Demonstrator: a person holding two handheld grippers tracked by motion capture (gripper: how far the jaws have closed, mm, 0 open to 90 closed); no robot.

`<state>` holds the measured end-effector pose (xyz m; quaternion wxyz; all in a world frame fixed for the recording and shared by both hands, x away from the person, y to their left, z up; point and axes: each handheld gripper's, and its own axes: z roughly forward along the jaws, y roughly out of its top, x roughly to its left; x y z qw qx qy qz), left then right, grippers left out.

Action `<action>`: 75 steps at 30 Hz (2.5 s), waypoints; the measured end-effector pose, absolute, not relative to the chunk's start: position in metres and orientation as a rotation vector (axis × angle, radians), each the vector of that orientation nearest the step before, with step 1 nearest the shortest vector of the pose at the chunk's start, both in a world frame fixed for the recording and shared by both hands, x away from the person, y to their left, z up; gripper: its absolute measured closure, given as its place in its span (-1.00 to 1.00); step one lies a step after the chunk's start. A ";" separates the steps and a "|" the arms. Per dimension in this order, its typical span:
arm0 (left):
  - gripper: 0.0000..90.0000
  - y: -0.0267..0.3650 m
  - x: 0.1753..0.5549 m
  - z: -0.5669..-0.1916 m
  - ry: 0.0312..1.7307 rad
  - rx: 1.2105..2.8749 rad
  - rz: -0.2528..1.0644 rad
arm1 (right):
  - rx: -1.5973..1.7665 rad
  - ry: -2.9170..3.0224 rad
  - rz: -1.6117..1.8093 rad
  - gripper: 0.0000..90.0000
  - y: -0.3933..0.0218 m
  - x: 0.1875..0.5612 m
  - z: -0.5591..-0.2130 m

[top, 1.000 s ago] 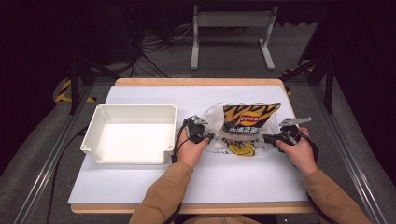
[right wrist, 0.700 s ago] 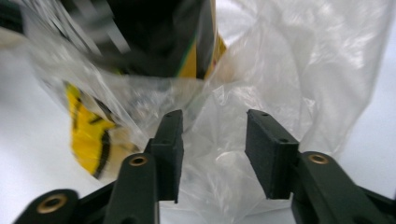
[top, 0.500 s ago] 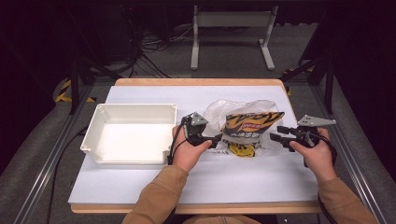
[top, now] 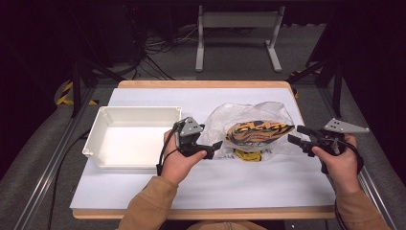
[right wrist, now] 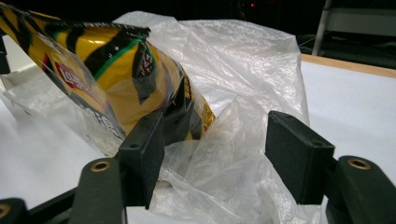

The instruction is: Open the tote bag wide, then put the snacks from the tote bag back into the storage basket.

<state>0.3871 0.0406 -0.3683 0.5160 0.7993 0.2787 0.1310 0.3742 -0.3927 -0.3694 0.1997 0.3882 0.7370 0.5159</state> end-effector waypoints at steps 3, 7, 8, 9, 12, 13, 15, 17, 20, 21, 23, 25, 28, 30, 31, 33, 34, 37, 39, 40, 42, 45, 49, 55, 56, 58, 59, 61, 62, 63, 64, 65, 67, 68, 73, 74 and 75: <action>-0.68 0.042 0.383 -0.363 0.651 1.910 0.326 | 1.075 2.046 1.460 -0.17 -0.394 0.370 -0.368; -0.69 0.040 0.378 -0.351 0.610 1.889 0.328 | 1.069 2.034 1.470 -0.18 -0.395 0.362 -0.367; -0.70 0.037 0.377 -0.347 0.584 1.894 0.336 | 1.071 2.032 1.476 -0.19 -0.395 0.358 -0.366; -0.70 0.037 0.377 -0.347 0.584 1.894 0.336 | 1.071 2.032 1.476 -0.19 -0.395 0.358 -0.366; -0.71 0.031 0.377 -0.342 0.565 1.890 0.335 | 1.070 2.028 1.481 -0.19 -0.395 0.353 -0.363; -0.71 0.030 0.377 -0.340 0.555 1.890 0.338 | 1.070 2.028 1.481 -0.19 -0.395 0.353 -0.363; -0.71 0.025 0.378 -0.337 0.537 1.888 0.341 | 1.072 2.022 1.490 -0.19 -0.395 0.352 -0.362; -0.72 0.021 0.379 -0.334 0.522 1.888 0.335 | 1.069 2.022 1.497 -0.19 -0.395 0.350 -0.360; -0.72 0.015 0.382 -0.332 0.501 1.887 0.332 | 1.067 2.021 1.508 -0.19 -0.395 0.350 -0.359; -0.72 0.012 0.383 -0.332 0.503 1.878 0.319 | 1.063 2.020 1.510 -0.19 -0.395 0.349 -0.359; -0.72 0.009 0.384 -0.333 0.496 1.878 0.319 | 1.061 2.020 1.513 -0.19 -0.395 0.349 -0.359; -0.72 0.006 0.386 -0.334 0.490 1.877 0.320 | 1.070 2.020 1.517 -0.19 -0.395 0.349 -0.360; -0.72 0.000 0.388 -0.336 0.497 1.871 0.313 | 1.071 2.018 1.522 -0.19 -0.396 0.349 -0.361; -0.72 -0.004 0.389 -0.339 0.499 1.860 0.291 | 1.070 2.019 1.524 -0.19 -0.396 0.349 -0.360; -0.73 -0.006 0.390 -0.339 0.499 1.859 0.284 | 1.071 2.017 1.526 -0.19 -0.396 0.349 -0.360; -0.73 -0.011 0.391 -0.341 0.496 1.862 0.275 | 1.073 2.017 1.529 -0.19 -0.397 0.350 -0.361; -0.73 -0.014 0.392 -0.342 0.483 1.865 0.271 | 1.072 2.016 1.532 -0.19 -0.397 0.350 -0.361; -0.73 -0.021 0.397 -0.344 0.474 1.873 0.272 | 1.076 2.020 1.540 -0.19 -0.397 0.351 -0.362; -0.73 -0.024 0.400 -0.346 0.482 1.874 0.270 | 1.076 2.020 1.543 -0.19 -0.397 0.351 -0.362; -0.73 -0.025 0.401 -0.347 0.477 1.879 0.269 | 1.076 2.020 1.544 -0.19 -0.397 0.351 -0.362; -0.72 -0.028 0.404 -0.350 0.477 1.881 0.266 | 1.076 2.019 1.547 -0.19 -0.398 0.351 -0.362; -0.71 -0.032 0.407 -0.353 0.469 1.883 0.253 | 1.081 2.013 1.554 -0.19 -0.399 0.350 -0.362; -0.71 -0.038 0.409 -0.357 0.453 1.898 0.257 | 1.082 2.013 1.555 -0.19 -0.399 0.351 -0.362; -0.72 -0.047 0.415 -0.367 0.440 1.910 0.271 | 1.081 2.019 1.554 -0.21 -0.398 0.351 -0.363; -0.72 -0.048 0.416 -0.368 0.439 1.910 0.272 | 1.082 2.019 1.554 -0.21 -0.398 0.352 -0.363; -0.71 -0.050 0.417 -0.371 0.434 1.908 0.278 | 1.084 2.018 1.554 -0.21 -0.398 0.352 -0.364; -0.70 -0.051 0.417 -0.372 0.435 1.905 0.283 | 1.085 2.019 1.556 -0.21 -0.398 0.352 -0.364; -0.64 -0.052 0.417 -0.373 0.438 1.901 0.288 | 1.088 2.019 1.561 -0.21 -0.398 0.352 -0.364; -0.59 -0.052 0.417 -0.374 0.436 1.900 0.285 | 1.087 2.022 1.557 -0.21 -0.398 0.352 -0.365; -0.54 -0.052 0.418 -0.374 0.426 1.903 0.288 | 1.087 2.022 1.558 -0.21 -0.398 0.352 -0.365; -0.48 -0.053 0.418 -0.374 0.424 1.904 0.290 | 1.088 2.023 1.560 -0.21 -0.398 0.352 -0.365; -0.47 -0.054 0.418 -0.374 0.424 1.909 0.298 | 1.089 2.024 1.561 -0.21 -0.397 0.352 -0.365; -0.40 -0.056 0.419 -0.376 0.436 1.923 0.292 | 1.086 2.024 1.566 -0.21 -0.397 0.352 -0.365; -0.41 -0.056 0.420 -0.376 0.438 1.929 0.292 | 1.084 2.024 1.567 -0.21 -0.397 0.352 -0.364; -0.18 -0.059 0.423 -0.379 0.426 1.942 0.286 | 1.085 2.026 1.569 -0.21 -0.397 0.352 -0.365; -0.04 -0.058 0.423 -0.380 0.429 1.952 0.280 | 1.086 2.026 1.571 -0.21 -0.397 0.352 -0.365; 0.00 -0.058 0.423 -0.380 0.429 1.952 0.280 | 1.086 2.026 1.571 -0.21 -0.397 0.352 -0.365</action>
